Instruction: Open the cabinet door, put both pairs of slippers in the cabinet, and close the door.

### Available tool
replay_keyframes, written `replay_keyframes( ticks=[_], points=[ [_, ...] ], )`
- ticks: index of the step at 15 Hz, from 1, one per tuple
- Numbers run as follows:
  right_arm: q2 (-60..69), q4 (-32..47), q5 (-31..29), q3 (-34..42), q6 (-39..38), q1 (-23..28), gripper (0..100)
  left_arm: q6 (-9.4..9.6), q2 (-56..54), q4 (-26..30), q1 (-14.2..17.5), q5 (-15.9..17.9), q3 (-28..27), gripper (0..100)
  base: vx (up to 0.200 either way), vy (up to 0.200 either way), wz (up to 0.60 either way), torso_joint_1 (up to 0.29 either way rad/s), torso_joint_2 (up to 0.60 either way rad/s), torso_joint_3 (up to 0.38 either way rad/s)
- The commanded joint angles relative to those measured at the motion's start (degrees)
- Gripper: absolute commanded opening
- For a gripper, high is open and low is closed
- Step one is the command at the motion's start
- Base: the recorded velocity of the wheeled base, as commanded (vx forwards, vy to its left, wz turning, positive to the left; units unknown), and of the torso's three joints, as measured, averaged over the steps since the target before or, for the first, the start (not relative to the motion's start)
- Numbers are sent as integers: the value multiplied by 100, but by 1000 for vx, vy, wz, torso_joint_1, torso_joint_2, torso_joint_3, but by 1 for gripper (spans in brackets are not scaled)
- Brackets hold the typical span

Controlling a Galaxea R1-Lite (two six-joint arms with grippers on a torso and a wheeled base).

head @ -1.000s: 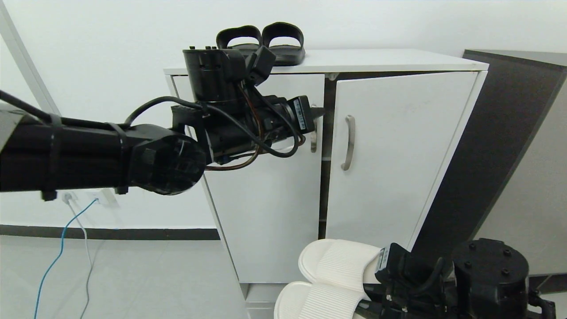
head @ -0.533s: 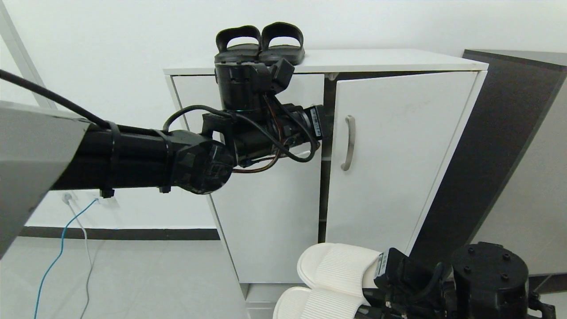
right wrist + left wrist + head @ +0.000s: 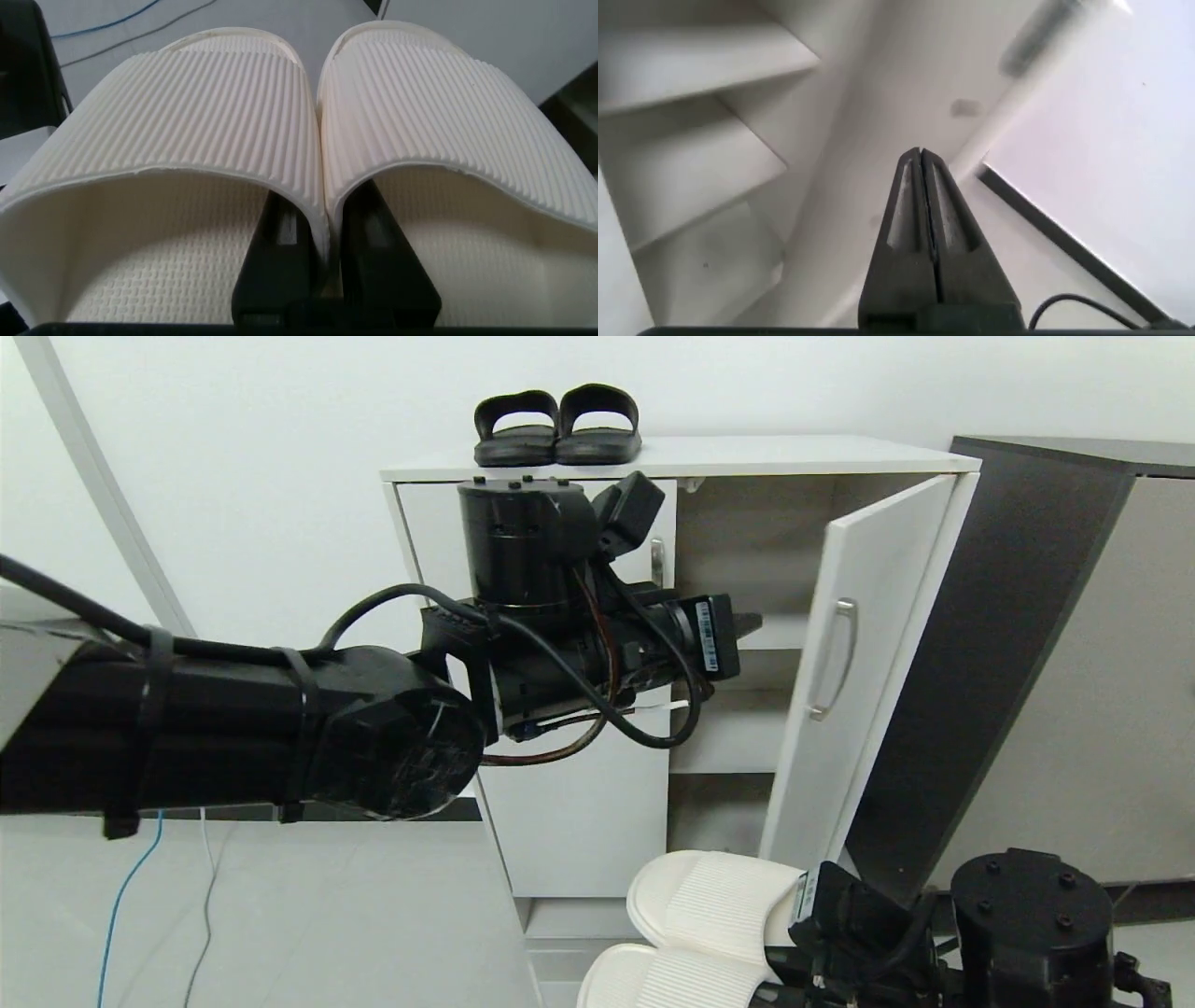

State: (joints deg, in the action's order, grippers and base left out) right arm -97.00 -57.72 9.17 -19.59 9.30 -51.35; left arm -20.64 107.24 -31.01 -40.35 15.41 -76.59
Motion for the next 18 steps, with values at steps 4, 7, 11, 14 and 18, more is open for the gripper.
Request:
replay_keyframes(
  ticks=[4, 7, 11, 14, 18],
  points=[
    [-100, -20, -3, -36, -7, 178, 0, -2, -880, -186, 317, -20, 936, 0, 0, 0, 0, 0, 0, 0],
    [-232, -20, 24, -142, -25, 538, 0, 7, -2462, -142, 581, -29, 2491, 0, 0, 0, 0, 0, 0, 0],
    [-311, -20, 32, -186, -25, 714, 0, 245, -4756, -116, 1627, -38, 4917, 0, 0, 0, 0, 0, 0, 0],
    [-425, -29, 32, -212, -25, 749, 0, 297, -6092, 324, 2734, -258, 6016, 0, 0, 0, 0, 0, 0, 0],
    [-443, -108, 24, -194, -16, 749, 0, 877, -8333, 2574, 3253, -1268, 6420, 0, 0, 0, 0, 0, 0, 0]
  ],
)
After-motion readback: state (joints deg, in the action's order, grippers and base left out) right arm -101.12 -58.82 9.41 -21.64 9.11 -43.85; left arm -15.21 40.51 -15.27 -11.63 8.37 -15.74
